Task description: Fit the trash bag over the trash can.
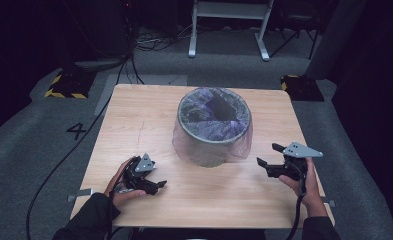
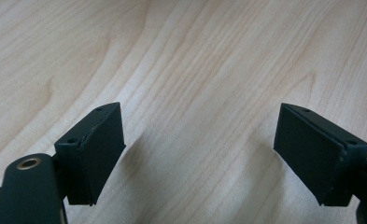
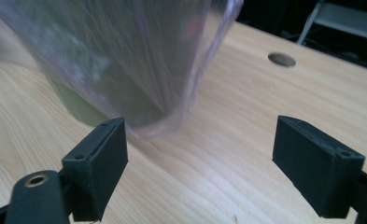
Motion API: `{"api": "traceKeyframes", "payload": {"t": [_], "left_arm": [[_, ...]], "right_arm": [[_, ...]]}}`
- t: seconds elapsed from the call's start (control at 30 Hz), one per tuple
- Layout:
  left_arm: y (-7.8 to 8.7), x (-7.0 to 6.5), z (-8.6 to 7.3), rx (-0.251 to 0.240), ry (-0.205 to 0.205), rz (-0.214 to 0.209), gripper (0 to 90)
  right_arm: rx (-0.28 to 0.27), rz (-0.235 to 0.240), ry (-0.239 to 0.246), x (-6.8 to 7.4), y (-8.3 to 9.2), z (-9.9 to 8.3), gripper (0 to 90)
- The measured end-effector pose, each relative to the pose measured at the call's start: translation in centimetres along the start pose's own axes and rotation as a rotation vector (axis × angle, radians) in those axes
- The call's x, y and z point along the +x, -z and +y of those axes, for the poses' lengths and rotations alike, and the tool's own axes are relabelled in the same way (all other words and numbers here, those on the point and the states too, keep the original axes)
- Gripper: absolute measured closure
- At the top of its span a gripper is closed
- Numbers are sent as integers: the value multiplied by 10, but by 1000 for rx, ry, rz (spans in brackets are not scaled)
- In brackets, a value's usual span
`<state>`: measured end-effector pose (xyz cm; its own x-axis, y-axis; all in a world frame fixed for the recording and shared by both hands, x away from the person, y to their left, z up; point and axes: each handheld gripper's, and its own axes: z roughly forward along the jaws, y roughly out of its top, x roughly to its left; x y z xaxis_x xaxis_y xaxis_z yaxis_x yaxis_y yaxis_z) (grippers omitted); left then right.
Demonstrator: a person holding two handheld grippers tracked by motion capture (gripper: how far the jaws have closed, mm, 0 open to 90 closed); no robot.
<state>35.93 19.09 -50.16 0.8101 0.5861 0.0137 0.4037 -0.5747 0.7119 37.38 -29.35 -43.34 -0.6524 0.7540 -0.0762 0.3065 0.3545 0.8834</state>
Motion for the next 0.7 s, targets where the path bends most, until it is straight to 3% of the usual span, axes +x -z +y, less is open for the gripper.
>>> {"api": "traceKeyframes", "payload": {"t": [0.23, 0.43, 0.7], "left_arm": [[0, 2, -3, -3, 18, -10, 152], [-1, 2, -3, -2, 18, -9, 147], [-1, 2, -3, 0, 21, -14, 145]], "right_arm": [[-46, 7, 46, 7, 9, 24, 180], [-90, 21, 114, 15, 14, 61, 179], [-126, 60, 140, 20, 10, 101, 179]]}}
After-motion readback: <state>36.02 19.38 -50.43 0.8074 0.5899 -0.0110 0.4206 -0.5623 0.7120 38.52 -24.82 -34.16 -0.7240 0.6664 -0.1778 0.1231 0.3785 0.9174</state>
